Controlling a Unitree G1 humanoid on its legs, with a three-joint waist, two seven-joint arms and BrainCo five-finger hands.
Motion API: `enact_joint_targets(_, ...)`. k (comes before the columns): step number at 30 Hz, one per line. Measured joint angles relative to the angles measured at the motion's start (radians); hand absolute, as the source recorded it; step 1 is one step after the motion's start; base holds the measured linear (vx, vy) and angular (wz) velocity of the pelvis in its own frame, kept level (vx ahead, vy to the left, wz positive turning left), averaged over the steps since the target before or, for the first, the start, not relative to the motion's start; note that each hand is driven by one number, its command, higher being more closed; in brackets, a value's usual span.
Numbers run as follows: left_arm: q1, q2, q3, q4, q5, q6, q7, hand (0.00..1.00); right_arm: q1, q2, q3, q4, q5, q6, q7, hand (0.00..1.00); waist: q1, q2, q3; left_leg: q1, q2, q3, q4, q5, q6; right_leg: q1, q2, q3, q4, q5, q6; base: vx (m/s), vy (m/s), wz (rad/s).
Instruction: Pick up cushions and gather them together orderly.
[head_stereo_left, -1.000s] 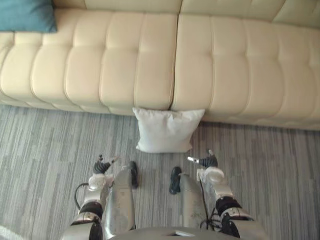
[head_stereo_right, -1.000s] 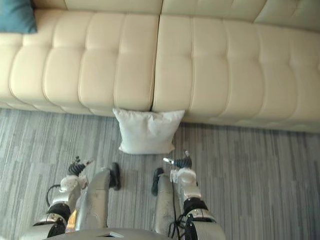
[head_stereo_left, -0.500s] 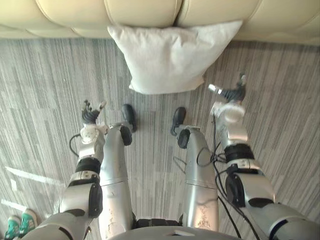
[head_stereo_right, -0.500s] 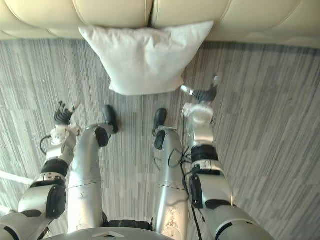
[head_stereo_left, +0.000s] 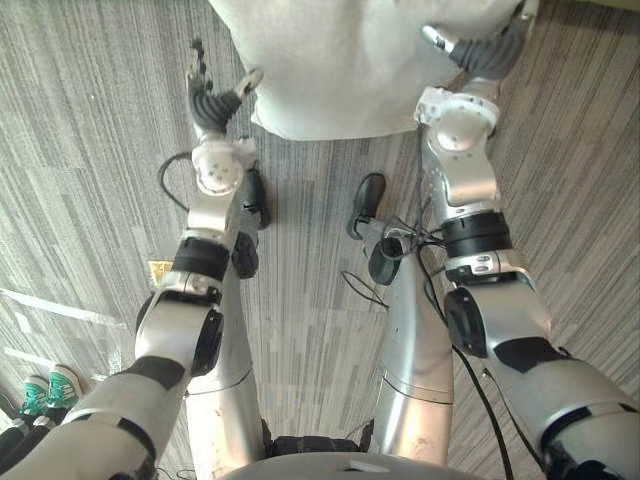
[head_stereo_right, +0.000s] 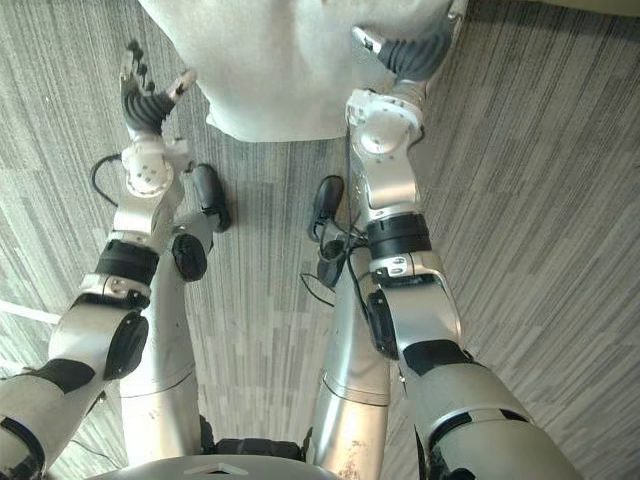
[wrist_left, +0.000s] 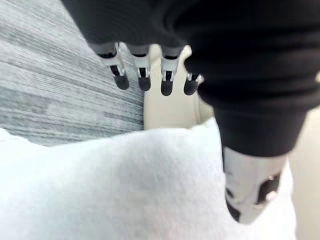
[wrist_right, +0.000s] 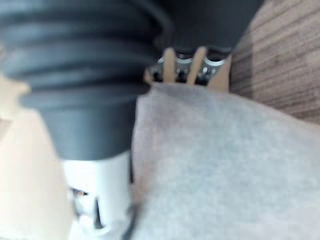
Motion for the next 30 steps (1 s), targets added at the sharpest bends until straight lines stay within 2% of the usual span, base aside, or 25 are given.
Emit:
enact_joint_targets(3,-0.005,0.033,0.018,-0.003,-0.006,0.004,0.004,1.0,-0.004,0.008,0.01,-0.006,0.033,-0.003,0.001,1.0,0.0,0.0,0.0,0.013,0.005,0.0,-0.017,0.013,-0.007,0.007,0.007,-0.002,-0.01,0.007,-0.007,0.0,-0.008,-0.02)
enact_joint_targets(6,-0.005,0.039,0.041,-0.031,-0.081,0.004,0.005,1.0,0.026,0.036,0.014,-0.085,0.049,-0.004,0.02,1.0,-0.003,0.0,0.0,0.019,0.014,-0.015,-0.021,0.02,-0.015,0.026,0.017,-0.022,-0.022,0.011,-0.014,0.0,-0.024,-0.05)
enact_joint_targets(10,-0.004,0.037,0.04,-0.065,-0.099,0.004,0.002,1.0,0.08,0.047,0.022,-0.176,0.057,-0.018,0.033,1.0,-0.006,0.0,-0.001,0.036,0.018,-0.029,-0.037,0.03,-0.018,0.047,0.021,-0.035,-0.035,0.014,-0.018,0.0,-0.005,0.01)
enact_joint_targets(14,0.03,0.02,0.036,-0.17,-0.099,0.004,0.002,1.0,0.16,0.075,0.019,-0.253,0.056,-0.042,0.044,1.0,-0.013,0.0,-0.002,0.082,0.018,-0.034,-0.062,0.037,-0.024,0.097,0.024,-0.047,-0.058,0.016,-0.022,0.0,-0.008,0.02)
enact_joint_targets(16,0.12,0.0,0.032,-0.292,-0.097,0.003,0.003,1.0,0.264,0.102,0.022,-0.323,0.056,-0.052,0.065,1.0,-0.016,0.0,-0.002,0.145,0.019,-0.035,-0.084,0.039,-0.028,0.164,0.029,-0.055,-0.088,0.017,-0.022,0.04,-0.014,0.0)
enact_joint_targets(18,0.175,-0.015,0.028,-0.345,-0.097,-0.001,0.003,1.0,0.322,0.117,0.036,-0.356,0.055,-0.055,0.071,1.0,-0.017,0.0,-0.002,0.191,0.022,-0.036,-0.1,0.039,-0.028,0.213,0.036,-0.058,-0.108,0.017,-0.023,0.06,-0.012,-0.02)
enact_joint_targets(22,0.389,-0.051,-0.005,-0.543,-0.098,-0.038,-0.004,1.0,0.538,0.15,0.081,-0.513,0.022,-0.081,0.11,1.0,-0.019,0.0,-0.003,0.386,0.025,-0.03,-0.155,0.034,-0.032,0.42,0.043,-0.078,-0.181,0.02,-0.021,0.09,-0.004,0.02)
enact_joint_targets(23,0.444,-0.058,-0.018,-0.597,-0.097,-0.049,-0.008,1.0,0.591,0.149,0.087,-0.551,0.017,-0.102,0.127,1.0,-0.02,0.0,-0.004,0.441,0.025,-0.029,-0.167,0.027,-0.032,0.475,0.044,-0.079,-0.197,0.019,-0.02,0.07,0.002,0.02)
enact_joint_targets(24,0.488,-0.063,-0.032,-0.628,-0.097,-0.058,-0.011,1.0,0.632,0.15,0.092,-0.571,0.014,-0.119,0.138,1.0,-0.019,-0.001,-0.016,0.471,0.024,-0.026,-0.173,0.02,-0.032,0.507,0.046,-0.078,-0.212,0.017,-0.016,0.05,0.007,-0.03)
enact_joint_targets(26,0.661,-0.083,-0.075,-0.699,-0.093,-0.095,-0.044,1.0,0.812,0.149,0.123,-0.629,-0.01,-0.16,0.193,1.0,-0.018,-0.003,-0.16,0.509,0.021,-0.016,-0.204,-0.005,-0.03,0.548,0.049,-0.075,-0.255,0.003,0.002,0.05,0.046,-0.03)
enact_joint_targets(27,0.684,-0.083,-0.083,-0.711,-0.088,-0.099,-0.048,1.0,0.844,0.149,0.128,-0.643,-0.015,-0.169,0.201,1.0,-0.018,-0.003,-0.161,0.538,0.019,-0.013,-0.212,-0.005,-0.03,0.578,0.048,-0.075,-0.265,0.001,0.005,0.12,0.059,0.02)
enact_joint_targets(28,0.743,-0.089,-0.098,-0.721,-0.073,-0.107,-0.066,1.0,0.927,0.152,0.136,-0.667,-0.015,-0.181,0.229,1.0,-0.01,-0.004,-0.161,0.62,0.017,-0.002,-0.234,-0.005,-0.032,0.659,0.048,-0.074,-0.292,0.006,0.008,0.16,0.045,0.03)
enact_joint_targets(30,0.857,-0.09,-0.105,-0.76,-0.054,-0.107,-0.084,1.0,1.028,0.15,0.17,-0.672,-0.016,-0.186,0.267,1.0,-0.014,-0.011,-0.178,0.731,0.015,0.005,-0.26,-0.012,-0.037,0.771,0.051,-0.071,-0.339,0.01,0.01,0.16,0.048,-0.03)
